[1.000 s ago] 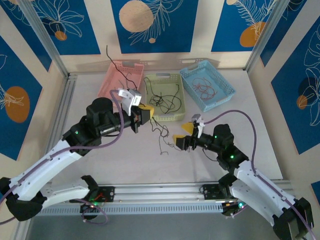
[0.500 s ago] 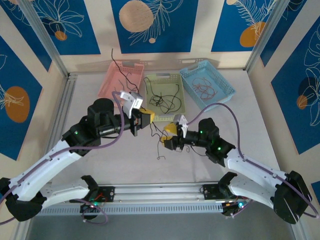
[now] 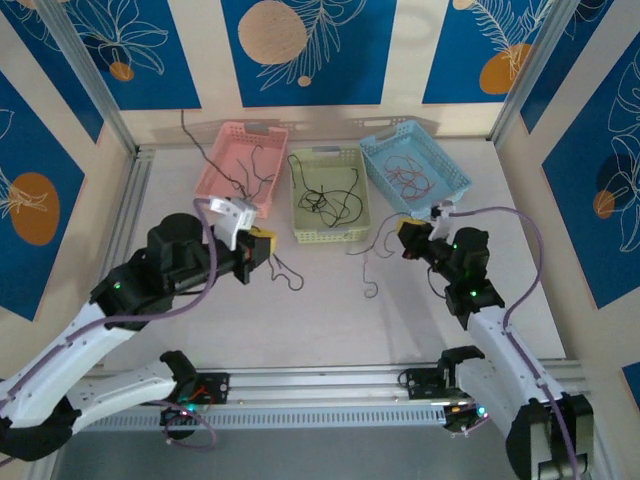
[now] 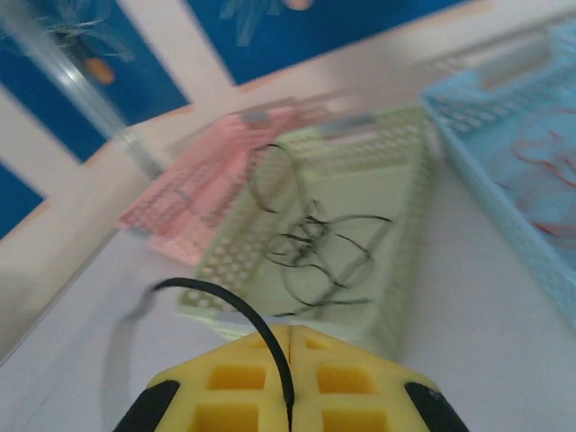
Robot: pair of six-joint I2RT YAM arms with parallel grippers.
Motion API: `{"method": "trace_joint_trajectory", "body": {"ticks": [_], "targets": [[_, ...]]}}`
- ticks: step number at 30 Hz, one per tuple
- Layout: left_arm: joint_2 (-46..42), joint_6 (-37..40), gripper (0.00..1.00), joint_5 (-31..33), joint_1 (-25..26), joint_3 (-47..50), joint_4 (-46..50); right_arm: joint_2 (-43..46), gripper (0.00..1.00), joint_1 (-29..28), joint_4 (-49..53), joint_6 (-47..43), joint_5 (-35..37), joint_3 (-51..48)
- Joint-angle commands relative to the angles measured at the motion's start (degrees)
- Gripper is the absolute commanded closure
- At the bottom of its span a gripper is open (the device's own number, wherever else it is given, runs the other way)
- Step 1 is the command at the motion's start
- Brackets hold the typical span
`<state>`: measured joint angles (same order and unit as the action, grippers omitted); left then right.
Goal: Untangle the cables
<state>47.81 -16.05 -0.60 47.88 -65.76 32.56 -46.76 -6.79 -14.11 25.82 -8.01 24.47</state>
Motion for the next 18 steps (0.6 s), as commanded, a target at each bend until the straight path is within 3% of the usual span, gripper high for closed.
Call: {"method": "trace_joint_trajectory", "body": {"ticks": [1,3,5,12,16,18], "targets": [[-2.6,1.5,1.00,7.0,-0.2,0.8,6.1,0.3,1.00,1.4,3.2,6.1,-4.5,-1.3],[-3.8,1.5,1.00,9.0,-0.2,0.9,7.8,0.7,1.00,-0.5,6.9,6.3,-4.1,0.0],[-4.9,1.6,1.00,9.9,-0.2,1.4,8.7,1.2,1.00,-2.7,14.4,6.7,0.7,2.2],[-6.5,1.6,1.00,8.7,-0.1,3.4,9.5,-1.9,1.00,-7.6,30.2,9.0,11.2,4.2],[-6.6,1.7,1.00,8.5,-0.1,3.9,10.1,-6.4,0.91,-9.0,34.5,10.3,12.3,5.8],[-6.8,1.8,1.00,8.5,-0.1,4.3,10.4,-9.2,0.81,-10.5,37.0,10.2,13.3,7.4]]}}
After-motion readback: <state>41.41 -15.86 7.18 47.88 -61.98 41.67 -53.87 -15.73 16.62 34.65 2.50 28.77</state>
